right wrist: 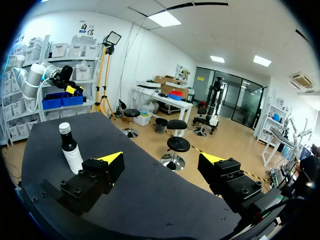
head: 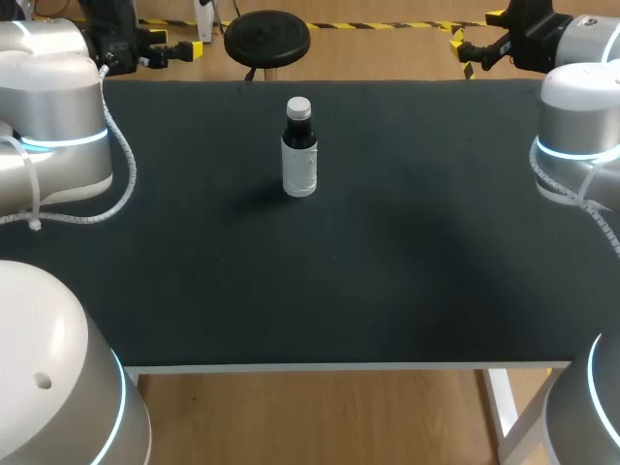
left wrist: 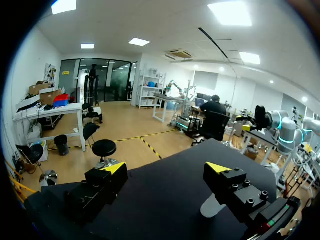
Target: Unscrew the bottle cap
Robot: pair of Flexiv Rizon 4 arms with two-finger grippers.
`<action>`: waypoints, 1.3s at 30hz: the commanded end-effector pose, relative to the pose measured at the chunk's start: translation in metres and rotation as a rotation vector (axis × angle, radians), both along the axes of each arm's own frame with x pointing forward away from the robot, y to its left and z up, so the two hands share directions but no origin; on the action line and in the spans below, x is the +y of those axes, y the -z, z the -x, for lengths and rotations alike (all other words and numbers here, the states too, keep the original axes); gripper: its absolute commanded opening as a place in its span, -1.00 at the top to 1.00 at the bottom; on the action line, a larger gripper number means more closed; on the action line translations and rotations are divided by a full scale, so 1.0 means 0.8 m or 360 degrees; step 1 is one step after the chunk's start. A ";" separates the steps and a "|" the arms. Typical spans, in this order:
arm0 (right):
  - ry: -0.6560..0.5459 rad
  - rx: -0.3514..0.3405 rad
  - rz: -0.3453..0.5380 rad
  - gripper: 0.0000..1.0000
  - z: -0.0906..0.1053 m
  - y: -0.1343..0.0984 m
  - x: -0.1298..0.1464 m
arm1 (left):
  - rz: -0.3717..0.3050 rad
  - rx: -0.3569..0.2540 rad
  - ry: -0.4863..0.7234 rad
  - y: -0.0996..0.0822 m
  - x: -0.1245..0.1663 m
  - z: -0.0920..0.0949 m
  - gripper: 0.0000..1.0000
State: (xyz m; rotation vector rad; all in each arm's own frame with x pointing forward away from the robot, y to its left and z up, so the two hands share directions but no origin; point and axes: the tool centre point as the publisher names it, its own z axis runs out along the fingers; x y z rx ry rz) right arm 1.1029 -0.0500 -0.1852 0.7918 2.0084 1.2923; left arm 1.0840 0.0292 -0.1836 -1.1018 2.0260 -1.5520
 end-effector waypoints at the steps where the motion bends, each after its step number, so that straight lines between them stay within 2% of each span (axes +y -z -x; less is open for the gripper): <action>1: -0.0001 0.0001 0.0000 -1.00 0.000 0.000 0.000 | -0.0002 0.0006 0.0002 -0.001 0.000 0.000 -1.00; 14: -0.0001 0.0001 0.0000 -1.00 0.000 0.000 0.000 | -0.0002 0.0006 0.0002 -0.001 0.000 0.000 -1.00; 21: -0.0001 0.0001 0.0000 -1.00 0.000 0.000 0.000 | -0.0029 -0.0111 0.0299 -0.009 -0.015 0.011 -1.00; 24: -0.0001 0.0001 0.0000 -1.00 0.000 0.000 0.000 | 0.0063 -0.0127 0.0455 -0.006 -0.020 0.015 -1.00; 27: -0.0001 0.0001 0.0000 -1.00 0.000 0.000 0.000 | 0.0100 -0.0147 0.0565 -0.004 -0.025 0.019 -1.00; 31: -0.0001 0.0001 0.0000 -1.00 0.000 0.000 0.000 | 0.0066 -0.0229 0.0798 -0.002 -0.036 0.030 -1.00; 32: -0.0001 0.0001 0.0000 -1.00 0.000 0.000 0.000 | 0.0037 -0.0255 0.0825 -0.002 -0.039 0.033 -1.00; 34: -0.0001 0.0001 0.0000 -1.00 0.000 0.000 0.000 | 0.0049 -0.0266 0.0895 -0.001 -0.041 0.036 -1.00; 39: -0.0001 0.0001 0.0000 -1.00 0.000 0.000 0.000 | 0.0035 -0.0285 0.0905 -0.001 -0.041 0.037 -1.00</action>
